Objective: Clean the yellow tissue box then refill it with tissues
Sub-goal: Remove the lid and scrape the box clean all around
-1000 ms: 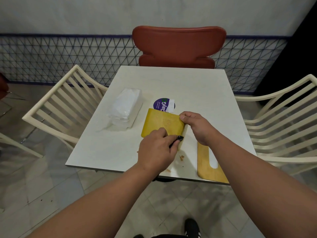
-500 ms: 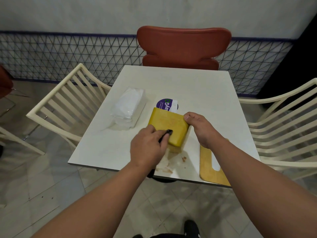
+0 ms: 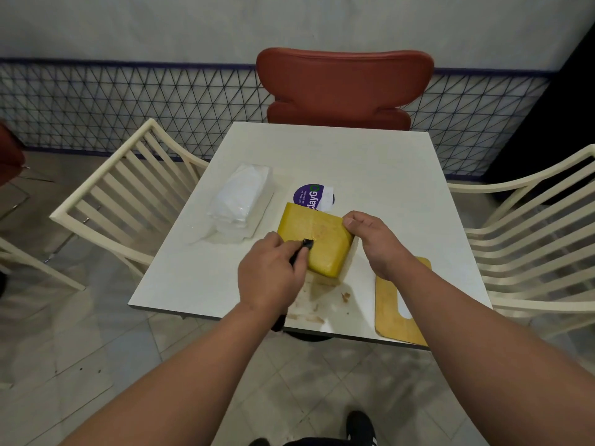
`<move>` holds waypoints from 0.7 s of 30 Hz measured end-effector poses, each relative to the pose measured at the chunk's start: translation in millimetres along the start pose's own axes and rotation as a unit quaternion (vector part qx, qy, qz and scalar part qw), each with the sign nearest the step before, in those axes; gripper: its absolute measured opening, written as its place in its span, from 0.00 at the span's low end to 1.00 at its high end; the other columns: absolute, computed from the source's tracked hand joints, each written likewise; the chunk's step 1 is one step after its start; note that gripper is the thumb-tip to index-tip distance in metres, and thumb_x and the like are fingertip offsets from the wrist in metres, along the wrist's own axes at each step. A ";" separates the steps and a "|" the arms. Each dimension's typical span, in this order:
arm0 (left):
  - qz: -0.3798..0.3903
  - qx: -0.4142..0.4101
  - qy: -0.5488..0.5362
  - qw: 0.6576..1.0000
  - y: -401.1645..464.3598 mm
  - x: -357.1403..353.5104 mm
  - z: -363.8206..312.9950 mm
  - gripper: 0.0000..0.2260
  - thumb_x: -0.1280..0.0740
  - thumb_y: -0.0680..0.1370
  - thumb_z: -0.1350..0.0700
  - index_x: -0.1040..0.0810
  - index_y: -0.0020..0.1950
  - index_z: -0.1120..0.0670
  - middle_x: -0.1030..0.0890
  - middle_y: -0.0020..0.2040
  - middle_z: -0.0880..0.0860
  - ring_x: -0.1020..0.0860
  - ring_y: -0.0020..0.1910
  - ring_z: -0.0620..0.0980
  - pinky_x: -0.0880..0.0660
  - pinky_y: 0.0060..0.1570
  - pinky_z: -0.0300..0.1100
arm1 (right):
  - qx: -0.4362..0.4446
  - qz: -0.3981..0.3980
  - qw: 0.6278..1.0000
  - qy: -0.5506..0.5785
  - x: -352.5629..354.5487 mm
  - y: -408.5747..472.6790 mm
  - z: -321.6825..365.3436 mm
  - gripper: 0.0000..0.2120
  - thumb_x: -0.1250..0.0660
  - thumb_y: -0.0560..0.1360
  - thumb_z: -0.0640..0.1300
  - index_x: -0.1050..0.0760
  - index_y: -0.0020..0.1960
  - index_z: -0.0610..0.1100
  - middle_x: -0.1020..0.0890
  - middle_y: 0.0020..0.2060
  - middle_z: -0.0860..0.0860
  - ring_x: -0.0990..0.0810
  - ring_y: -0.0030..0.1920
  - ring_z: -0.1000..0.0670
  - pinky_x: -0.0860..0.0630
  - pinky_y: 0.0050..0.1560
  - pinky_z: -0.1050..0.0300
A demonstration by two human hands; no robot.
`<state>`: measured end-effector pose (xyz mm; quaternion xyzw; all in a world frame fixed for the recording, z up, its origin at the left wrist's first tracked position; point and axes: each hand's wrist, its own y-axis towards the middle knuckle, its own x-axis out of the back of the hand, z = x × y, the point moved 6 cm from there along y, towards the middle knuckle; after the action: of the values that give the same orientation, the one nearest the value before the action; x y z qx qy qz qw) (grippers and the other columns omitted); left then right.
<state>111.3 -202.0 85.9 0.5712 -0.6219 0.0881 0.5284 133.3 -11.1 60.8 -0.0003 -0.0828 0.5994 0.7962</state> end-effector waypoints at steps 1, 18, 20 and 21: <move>0.009 -0.018 -0.004 1.000 -3.0 -1.8 -8.0 0.12 0.37 0.75 0.45 0.15 0.46 0.47 0.27 0.35 0.48 0.26 0.32 0.50 0.31 0.26 0.39 | 0.003 0.000 1.000 -0.001 -0.8 -0.1 0.3 0.13 0.43 0.81 0.42 0.30 0.38 0.45 0.29 0.33 0.53 0.32 0.35 0.54 0.35 0.40 0.60; 0.030 -0.054 -0.016 0.998 -2.2 -7.2 -17.6 0.12 0.37 0.75 0.44 0.15 0.47 0.46 0.26 0.35 0.48 0.25 0.34 0.50 0.31 0.27 0.39 | 0.011 0.003 1.000 -0.013 2.8 -0.6 -0.9 0.11 0.42 0.80 0.45 0.29 0.39 0.45 0.30 0.35 0.49 0.35 0.41 0.49 0.37 0.45 0.53; 0.020 0.008 -0.007 1.000 7.3 -1.0 1.9 0.11 0.35 0.76 0.45 0.15 0.48 0.46 0.27 0.36 0.47 0.25 0.35 0.50 0.32 0.30 0.39 | 0.012 0.004 1.000 -0.012 1.7 -1.1 -0.5 0.11 0.42 0.80 0.45 0.29 0.39 0.45 0.30 0.36 0.50 0.34 0.41 0.49 0.37 0.44 0.53; 0.018 0.026 -0.006 0.999 9.1 0.0 6.3 0.09 0.34 0.76 0.46 0.15 0.48 0.47 0.27 0.37 0.47 0.25 0.36 0.50 0.33 0.30 0.39 | 0.010 0.003 1.000 -0.012 0.5 -1.4 -0.5 0.11 0.42 0.80 0.44 0.29 0.39 0.45 0.30 0.36 0.50 0.34 0.41 0.50 0.37 0.44 0.54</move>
<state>100.5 -203.4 87.7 0.5738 -0.6330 0.1101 0.5078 134.8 -11.0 60.5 0.0146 -0.0862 0.6029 0.7930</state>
